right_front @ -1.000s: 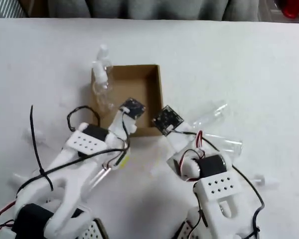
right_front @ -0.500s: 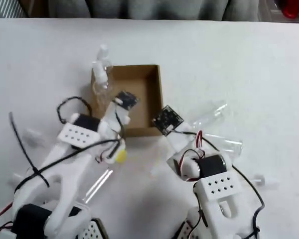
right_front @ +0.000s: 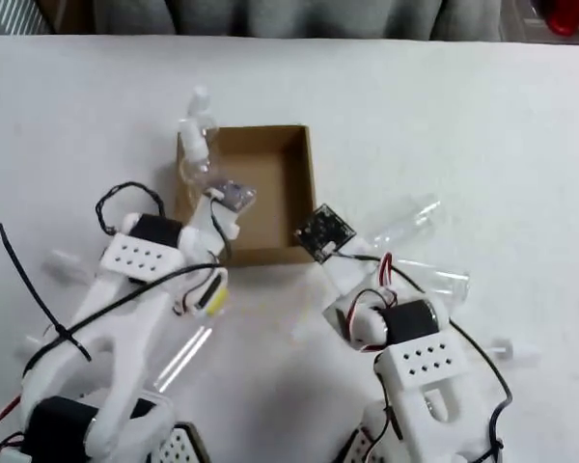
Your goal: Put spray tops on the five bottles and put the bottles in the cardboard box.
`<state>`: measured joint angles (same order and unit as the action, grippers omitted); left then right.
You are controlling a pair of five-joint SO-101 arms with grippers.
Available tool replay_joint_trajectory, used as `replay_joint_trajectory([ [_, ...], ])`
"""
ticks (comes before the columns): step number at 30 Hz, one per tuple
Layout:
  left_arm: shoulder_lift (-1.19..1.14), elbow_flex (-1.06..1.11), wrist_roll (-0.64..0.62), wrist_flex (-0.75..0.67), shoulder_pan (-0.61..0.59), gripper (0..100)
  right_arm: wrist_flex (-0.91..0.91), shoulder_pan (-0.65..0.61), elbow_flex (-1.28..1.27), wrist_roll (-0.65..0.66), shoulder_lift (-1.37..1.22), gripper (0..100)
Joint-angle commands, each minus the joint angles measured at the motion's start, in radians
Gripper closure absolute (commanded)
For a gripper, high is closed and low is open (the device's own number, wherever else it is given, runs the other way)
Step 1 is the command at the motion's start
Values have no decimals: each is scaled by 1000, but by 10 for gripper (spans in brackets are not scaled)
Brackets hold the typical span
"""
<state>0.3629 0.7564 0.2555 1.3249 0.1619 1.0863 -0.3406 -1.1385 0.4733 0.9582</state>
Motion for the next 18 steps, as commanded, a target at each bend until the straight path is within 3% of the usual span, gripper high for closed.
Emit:
replay_joint_trajectory([
  [1,-1,21,46,-12,-8,862,-16,12,2,2,-4,964],
  [8,84,20,52,49,-8,675,-27,7,-3,2,-4,964],
  [13,249,84,66,71,-5,668,-42,7,-12,2,-4,964],
  [18,358,196,304,75,48,668,-42,7,-15,2,-4,964],
])
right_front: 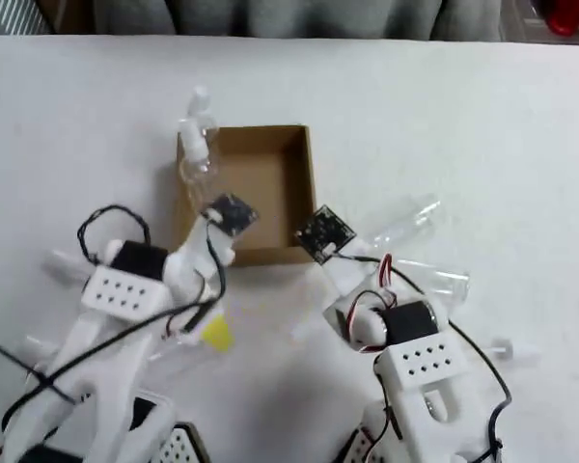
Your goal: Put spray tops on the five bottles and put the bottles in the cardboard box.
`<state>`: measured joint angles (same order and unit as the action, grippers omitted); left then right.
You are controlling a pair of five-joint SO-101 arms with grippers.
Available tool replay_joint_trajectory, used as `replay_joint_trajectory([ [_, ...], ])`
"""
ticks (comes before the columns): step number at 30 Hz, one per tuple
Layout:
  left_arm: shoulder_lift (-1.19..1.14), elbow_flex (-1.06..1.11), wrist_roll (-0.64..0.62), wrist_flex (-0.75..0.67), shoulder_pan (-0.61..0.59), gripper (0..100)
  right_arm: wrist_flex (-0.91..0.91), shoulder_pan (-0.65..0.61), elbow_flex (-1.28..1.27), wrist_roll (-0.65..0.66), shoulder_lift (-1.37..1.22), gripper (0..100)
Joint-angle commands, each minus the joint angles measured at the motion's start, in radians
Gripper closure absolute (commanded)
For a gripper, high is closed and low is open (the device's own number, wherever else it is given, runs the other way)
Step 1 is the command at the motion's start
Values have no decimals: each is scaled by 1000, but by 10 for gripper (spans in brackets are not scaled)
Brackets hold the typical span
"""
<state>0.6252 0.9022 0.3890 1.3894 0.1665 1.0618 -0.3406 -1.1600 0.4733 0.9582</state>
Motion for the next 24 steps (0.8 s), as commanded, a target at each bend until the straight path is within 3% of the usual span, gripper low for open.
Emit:
replay_joint_trajectory([
  [1,104,61,210,8,44,668,-18,7,6,2,-4,964],
  [15,-44,71,433,-87,38,668,-18,8,5,2,-4,964],
  [24,-194,64,439,-192,38,668,-18,8,5,2,-4,964],
])
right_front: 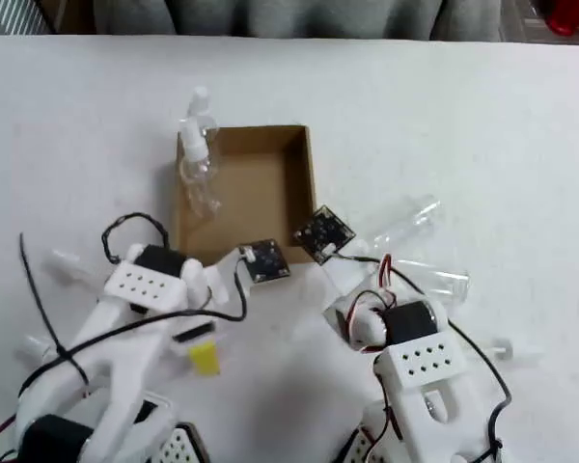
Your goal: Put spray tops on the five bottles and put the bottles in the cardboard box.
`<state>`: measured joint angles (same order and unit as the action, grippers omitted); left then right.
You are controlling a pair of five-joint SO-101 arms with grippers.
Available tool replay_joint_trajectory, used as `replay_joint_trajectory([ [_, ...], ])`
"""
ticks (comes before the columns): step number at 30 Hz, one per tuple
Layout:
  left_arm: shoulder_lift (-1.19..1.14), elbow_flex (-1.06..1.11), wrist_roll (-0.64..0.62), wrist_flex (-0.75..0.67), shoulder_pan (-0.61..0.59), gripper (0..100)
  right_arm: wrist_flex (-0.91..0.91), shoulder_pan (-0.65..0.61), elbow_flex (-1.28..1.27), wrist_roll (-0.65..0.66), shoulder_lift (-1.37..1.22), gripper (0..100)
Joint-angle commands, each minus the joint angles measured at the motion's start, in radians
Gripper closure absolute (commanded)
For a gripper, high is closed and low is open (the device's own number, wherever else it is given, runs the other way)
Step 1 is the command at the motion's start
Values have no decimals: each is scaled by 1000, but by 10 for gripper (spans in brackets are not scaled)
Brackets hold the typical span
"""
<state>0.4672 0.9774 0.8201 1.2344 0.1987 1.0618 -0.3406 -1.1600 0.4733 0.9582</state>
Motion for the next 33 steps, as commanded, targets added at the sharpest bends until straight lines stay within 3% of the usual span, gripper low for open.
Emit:
replay_joint_trajectory([
  [1,-44,-11,9,-38,5,668,-18,8,5,2,-4,964],
  [8,-47,-5,11,-38,5,683,-18,7,5,2,-4,964],
  [15,-54,26,12,-55,8,988,-18,8,5,2,-4,964],
  [27,-47,57,11,-95,12,970,-18,12,5,2,-4,964],
  [33,-47,-15,6,-48,-36,809,-18,13,5,2,-4,964],
])
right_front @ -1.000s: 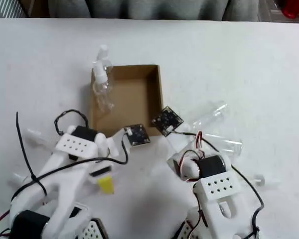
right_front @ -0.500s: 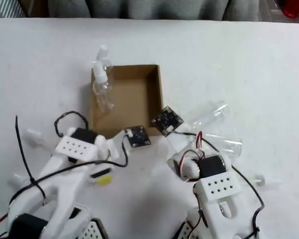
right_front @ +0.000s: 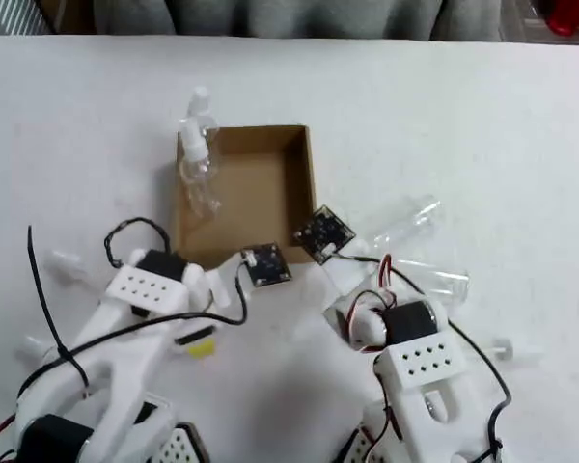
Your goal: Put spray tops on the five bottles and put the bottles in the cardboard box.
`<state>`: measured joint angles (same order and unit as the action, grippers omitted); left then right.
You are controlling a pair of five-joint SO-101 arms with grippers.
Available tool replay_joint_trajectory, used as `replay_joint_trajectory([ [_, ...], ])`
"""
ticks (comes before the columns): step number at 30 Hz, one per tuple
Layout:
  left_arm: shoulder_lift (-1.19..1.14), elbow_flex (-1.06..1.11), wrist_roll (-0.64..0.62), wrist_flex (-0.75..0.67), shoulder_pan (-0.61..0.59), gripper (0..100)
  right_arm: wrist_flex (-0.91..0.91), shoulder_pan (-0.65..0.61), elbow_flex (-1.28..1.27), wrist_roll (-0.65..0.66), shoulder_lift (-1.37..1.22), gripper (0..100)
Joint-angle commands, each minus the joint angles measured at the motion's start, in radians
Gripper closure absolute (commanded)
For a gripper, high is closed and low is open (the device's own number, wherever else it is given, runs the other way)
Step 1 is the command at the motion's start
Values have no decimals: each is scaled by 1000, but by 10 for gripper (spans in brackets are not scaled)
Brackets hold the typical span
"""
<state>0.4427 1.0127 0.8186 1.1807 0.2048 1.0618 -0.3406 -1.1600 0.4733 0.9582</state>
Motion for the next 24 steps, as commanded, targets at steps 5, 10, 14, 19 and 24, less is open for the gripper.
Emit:
replay_joint_trajectory([
  [5,-22,-69,12,9,-71,757,-18,13,5,2,-4,964],
  [10,-21,-71,49,21,-65,748,-18,13,5,2,-4,964],
  [14,-21,-103,91,80,-74,694,-18,13,5,2,-4,964],
  [19,-21,-121,98,95,-85,691,-18,13,5,2,-4,964],
  [24,-21,-117,100,95,-81,688,-18,13,5,2,-4,964],
])
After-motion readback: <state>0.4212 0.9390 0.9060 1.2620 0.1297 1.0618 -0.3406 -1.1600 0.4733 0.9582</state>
